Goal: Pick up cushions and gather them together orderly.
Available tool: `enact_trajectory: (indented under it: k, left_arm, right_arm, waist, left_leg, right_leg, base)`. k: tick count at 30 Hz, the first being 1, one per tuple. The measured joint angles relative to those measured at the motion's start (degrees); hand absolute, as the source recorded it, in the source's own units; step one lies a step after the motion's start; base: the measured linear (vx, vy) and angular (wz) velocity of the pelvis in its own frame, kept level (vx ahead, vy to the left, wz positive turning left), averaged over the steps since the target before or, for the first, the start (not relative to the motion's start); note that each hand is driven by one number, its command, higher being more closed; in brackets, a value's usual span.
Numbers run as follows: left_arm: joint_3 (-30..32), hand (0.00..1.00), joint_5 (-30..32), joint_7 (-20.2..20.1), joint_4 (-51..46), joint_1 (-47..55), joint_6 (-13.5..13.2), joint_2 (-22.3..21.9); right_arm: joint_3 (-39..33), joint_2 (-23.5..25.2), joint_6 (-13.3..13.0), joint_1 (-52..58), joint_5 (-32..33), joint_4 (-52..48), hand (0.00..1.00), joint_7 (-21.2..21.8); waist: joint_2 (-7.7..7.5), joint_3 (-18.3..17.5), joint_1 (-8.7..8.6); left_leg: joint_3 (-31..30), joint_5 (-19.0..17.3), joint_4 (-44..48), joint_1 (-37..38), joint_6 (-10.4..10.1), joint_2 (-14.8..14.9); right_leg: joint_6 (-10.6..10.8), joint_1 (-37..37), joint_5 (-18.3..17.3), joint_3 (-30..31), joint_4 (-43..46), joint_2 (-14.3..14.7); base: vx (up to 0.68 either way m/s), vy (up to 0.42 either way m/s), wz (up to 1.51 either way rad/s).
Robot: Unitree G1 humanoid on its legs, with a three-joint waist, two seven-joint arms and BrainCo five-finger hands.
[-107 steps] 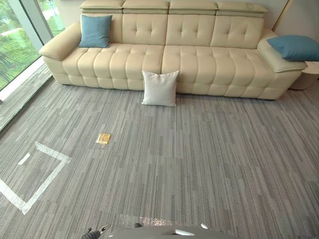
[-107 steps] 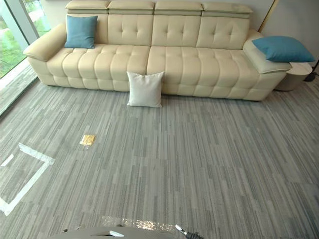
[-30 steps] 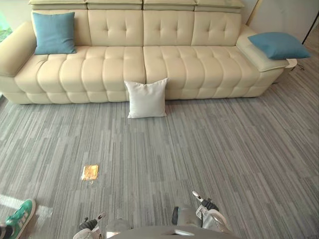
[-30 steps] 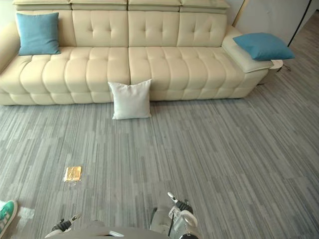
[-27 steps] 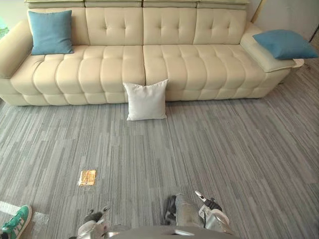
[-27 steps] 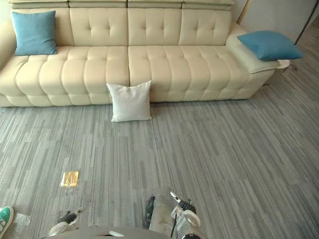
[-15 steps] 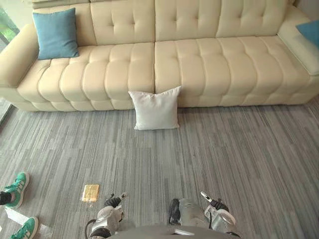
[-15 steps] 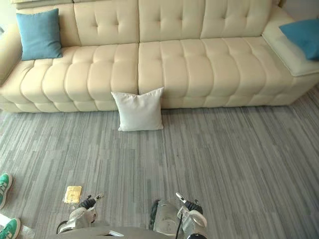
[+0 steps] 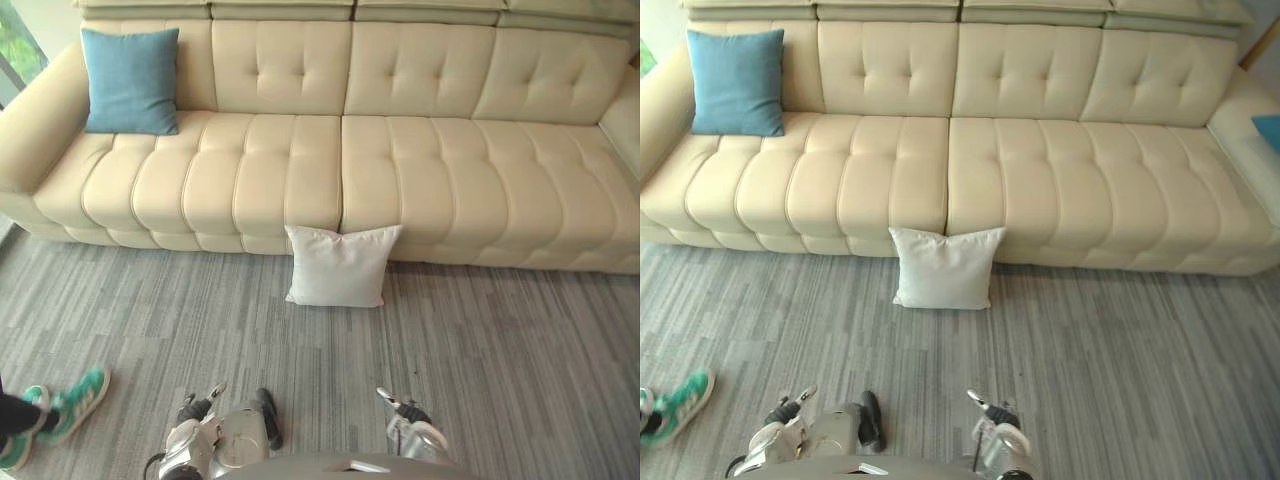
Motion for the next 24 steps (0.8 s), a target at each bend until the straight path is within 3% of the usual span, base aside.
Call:
enact_trajectory:
  k: [1,3,4,6,8,9,12,13,14,15,16,17,18,20,22,24]
  left_arm:
    - [-0.21,0.0,-0.04,-0.01,0.28,-0.01,0.02,0.0]
    - [-3.89,0.0,-0.12,-0.13,1.54,-0.05,0.04,1.07]
    - [-4.7,0.0,-0.12,-0.17,2.06,-0.08,0.04,1.45]
    - [-5.09,0.0,-0.14,-0.04,2.4,-0.23,0.19,1.75]
    - [-5.27,0.0,-0.11,-0.03,2.62,0.09,0.18,1.94]
    - [-5.58,0.0,-0.09,-0.04,2.7,0.13,0.18,2.02]
    - [-5.88,0.0,-0.1,-0.03,3.33,0.08,0.22,1.88]
    - [-5.97,0.0,-0.08,-0.03,3.68,-0.05,0.23,1.76]
    - [-6.17,0.0,0.46,-0.05,4.17,-0.14,0.24,1.83]
    - [-6.19,0.0,0.86,-0.08,4.28,-0.19,0.24,1.86]
    - [-6.25,0.0,1.19,-0.23,5.38,-0.5,0.38,1.2]
    - [-6.29,0.0,2.01,-0.52,5.12,-0.66,0.33,0.06]
    - [-6.28,0.0,2.35,-0.51,5.0,-0.66,0.32,-0.23]
    - [-6.24,0.0,3.18,-0.45,5.11,-0.74,0.38,-0.73]
    - [-6.22,0.0,3.23,-0.45,4.88,-0.68,0.35,-0.8]
    - [-6.16,0.0,3.16,-0.48,4.21,-0.41,0.38,-0.7]
  right_arm:
    - [0.06,-0.13,0.0,0.0,0.0,0.0,0.0,0.05]
    - [0.63,-0.35,0.03,-0.09,-0.06,-0.62,0.0,0.48]
    - [0.6,-0.35,-0.02,-0.07,-0.06,-1.21,0.0,0.47]
    - [0.57,-0.45,-0.58,-0.06,-0.08,-1.67,0.0,0.51]
    - [0.57,-0.52,-1.11,0.27,-0.79,-1.75,0.0,0.55]
    - [0.54,-0.77,-1.18,0.45,-1.27,-1.83,0.0,0.56]
    - [-0.02,-1.71,-0.97,-0.09,-1.28,-1.78,0.0,0.55]
    - [-0.02,-2.03,-0.73,-0.42,-1.28,-1.68,0.0,0.55]
    - [-0.09,-2.07,-0.75,-0.4,-1.28,-1.68,0.0,0.54]
    - [-0.06,-1.95,-0.75,-0.13,-1.25,-1.61,0.0,0.54]
    - [-0.21,-3.34,-0.69,-0.22,-1.26,-0.96,0.0,0.55]
    - [-0.76,-3.64,-0.73,-0.38,-1.3,-1.1,0.0,0.47]
    - [-1.25,-3.67,-0.73,-0.38,-1.32,-1.37,0.0,0.51]
    - [-1.75,-3.85,-0.7,-0.43,-1.54,-1.36,0.0,0.58]
    - [-1.73,-3.84,-0.69,-0.28,-1.81,-1.35,0.0,0.61]
    - [-1.69,-3.65,-0.66,0.25,-2.12,-1.43,0.0,1.01]
  waist:
    - [0.02,-0.04,0.09]
    - [0.13,-0.17,-0.85]
    - [0.17,-0.14,-1.16]
    - [0.38,0.12,-1.57]
    - [0.07,-0.07,-2.0]
    - [0.06,-0.07,-2.51]
    - [0.66,0.0,-2.55]
    - [1.2,0.32,-2.64]
    - [1.27,0.42,-2.91]
    - [1.25,0.41,-3.01]
    - [2.3,0.43,-2.69]
    - [3.4,0.28,-2.64]
    - [2.97,0.65,-2.87]
    - [3.89,0.39,-2.97]
    - [4.0,0.24,-2.87]
    - [3.87,0.17,-3.15]
  left_leg:
    - [0.22,-0.75,-0.9,1.36,-0.2,-0.52]
    - [0.01,-2.6,-3.07,4.98,-0.47,-1.26]
    - [-0.15,-3.06,-3.33,6.11,-0.64,-1.25]
    - [0.0,-4.37,-6.42,11.7,-1.29,-1.33]
    - [-0.17,-4.52,-8.94,15.31,-1.78,-1.23]
    - [-0.5,-4.49,-10.18,16.94,-2.41,-1.0]
    - [-0.66,-5.68,-10.97,18.65,-4.52,0.51]
    - [-0.88,-6.53,-10.97,19.95,-5.94,1.92]
    - [-1.82,-7.5,-11.07,21.17,-7.69,3.05]
    - [-2.39,-8.08,-11.11,21.94,-8.8,3.46]
    - [-3.95,-7.92,-12.35,23.48,-9.4,4.97]
    - [-4.92,-5.35,-13.68,23.93,-8.48,5.02]
    - [-5.35,-4.43,-14.28,24.19,-8.97,5.1]
    - [-6.71,-0.66,-16.14,26.96,-9.73,5.33]
    - [-7.14,0.66,-15.6,27.58,-10.11,5.5]
    - [-9.54,0.74,-8.28,25.36,-10.41,6.94]
  right_leg:
    - [0.33,-1.33,0.3,0.91,3.85,-0.64]
    - [2.35,-10.7,3.57,4.9,24.58,-2.55]
    - [2.35,-13.51,3.18,5.44,30.05,-2.66]
    - [1.05,-20.03,-1.82,3.32,39.97,-2.52]
    - [-0.58,-22.96,-6.17,-1.61,38.74,-2.31]
    - [-1.59,-24.03,-7.77,-5.29,33.83,-2.25]
    - [-2.97,-26.76,-7.86,-10.09,19.65,-0.34]
    - [-3.3,-27.12,-5.63,-9.97,12.15,1.73]
    - [-3.32,-26.69,-0.88,-9.37,3.89,3.14]
    - [-3.47,-25.96,4.19,-9.22,2.3,3.6]
    - [-4.37,-24.35,5.33,-10.69,2.72,5.58]
    - [-5.14,-25.26,2.12,-10.79,6.1,5.49]
    - [-5.57,-25.66,0.7,-10.9,7.61,5.35]
    - [-6.57,-24.79,-3.99,-11.45,11.92,5.17]
    - [-6.3,-23.61,-5.51,-11.55,11.92,5.19]
    - [-5.69,-20.55,-7.18,-12.61,10.69,5.5]
  base:
    - [0.23,0.117,-0.16]
    - [0.25,0.102,0.02]
    - [0.24,0.051,0.04]
    - [0.19,-0.009,-0.09]
    - [0.17,-0.068,0.04]
    - [0.16,-0.116,0.17]
    - [0.25,-0.227,0.05]
    - [0.43,-0.363,0.09]
    - [0.47,-0.378,0.17]
    - [0.44,-0.295,0.25]
    - [0.4,-0.258,0.21]
    - [0.37,-0.246,0.2]
    - [0.32,-0.237,0.09]
    - [0.34,-0.213,0.07]
    - [0.23,-0.13,0.14]
    - [0.2,-0.111,0.32]
